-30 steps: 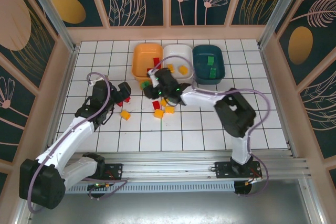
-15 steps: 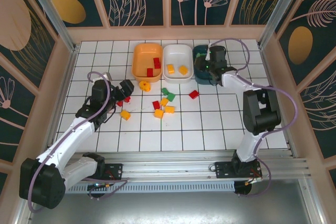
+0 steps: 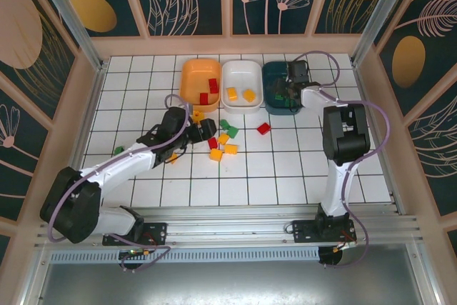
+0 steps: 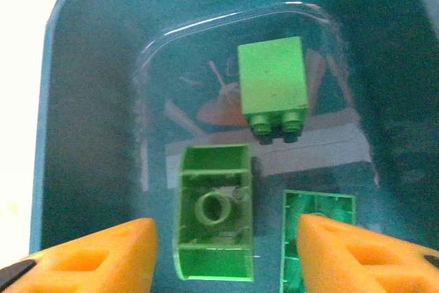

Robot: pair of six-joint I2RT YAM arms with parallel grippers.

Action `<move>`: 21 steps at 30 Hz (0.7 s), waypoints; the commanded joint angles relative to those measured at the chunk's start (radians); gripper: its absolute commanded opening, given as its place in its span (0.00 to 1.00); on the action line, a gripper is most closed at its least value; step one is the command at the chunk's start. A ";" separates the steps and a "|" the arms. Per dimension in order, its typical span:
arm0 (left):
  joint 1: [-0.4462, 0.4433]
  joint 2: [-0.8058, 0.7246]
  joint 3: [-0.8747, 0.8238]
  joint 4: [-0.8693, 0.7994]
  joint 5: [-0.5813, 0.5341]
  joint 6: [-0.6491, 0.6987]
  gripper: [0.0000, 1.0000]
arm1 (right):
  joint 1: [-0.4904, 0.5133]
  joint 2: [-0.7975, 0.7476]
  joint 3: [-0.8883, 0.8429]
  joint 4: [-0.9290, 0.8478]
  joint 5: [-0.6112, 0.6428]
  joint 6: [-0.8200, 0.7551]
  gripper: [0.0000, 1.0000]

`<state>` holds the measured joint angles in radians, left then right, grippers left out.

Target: Sort the legos into containers by color

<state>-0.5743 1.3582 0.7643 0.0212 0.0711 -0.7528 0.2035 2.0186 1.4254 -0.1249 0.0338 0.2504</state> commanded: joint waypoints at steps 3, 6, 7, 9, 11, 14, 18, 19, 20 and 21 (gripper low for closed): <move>-0.069 0.063 0.067 -0.111 -0.040 0.080 0.87 | 0.020 -0.167 -0.086 0.031 0.066 0.029 0.60; -0.126 0.109 0.089 -0.173 -0.072 0.107 0.85 | 0.066 -0.290 -0.214 0.104 0.076 0.053 0.61; -0.146 0.128 0.096 -0.192 -0.084 0.119 0.83 | 0.085 -0.329 -0.258 0.126 0.081 0.062 0.61; -0.185 0.172 0.119 -0.237 -0.116 0.141 0.81 | 0.114 -0.386 -0.337 0.164 0.082 0.080 0.61; -0.214 0.217 0.139 -0.281 -0.151 0.152 0.78 | 0.140 -0.434 -0.407 0.197 0.069 0.107 0.62; -0.240 0.260 0.145 -0.308 -0.187 0.144 0.76 | 0.173 -0.492 -0.500 0.232 0.055 0.135 0.61; -0.252 0.287 0.132 -0.298 -0.201 0.145 0.74 | 0.186 -0.560 -0.588 0.260 0.035 0.153 0.62; -0.252 0.294 0.129 -0.285 -0.200 0.146 0.72 | 0.185 -0.571 -0.602 0.263 0.033 0.153 0.62; -0.252 0.300 0.127 -0.273 -0.198 0.149 0.71 | 0.185 -0.577 -0.610 0.264 0.034 0.152 0.62; -0.253 0.308 0.130 -0.262 -0.198 0.151 0.69 | 0.186 -0.580 -0.615 0.262 0.034 0.149 0.62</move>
<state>-0.8215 1.6447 0.8860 -0.2420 -0.0959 -0.6216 0.3862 1.4868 0.8288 0.0807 0.0696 0.3767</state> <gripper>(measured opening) 0.702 0.618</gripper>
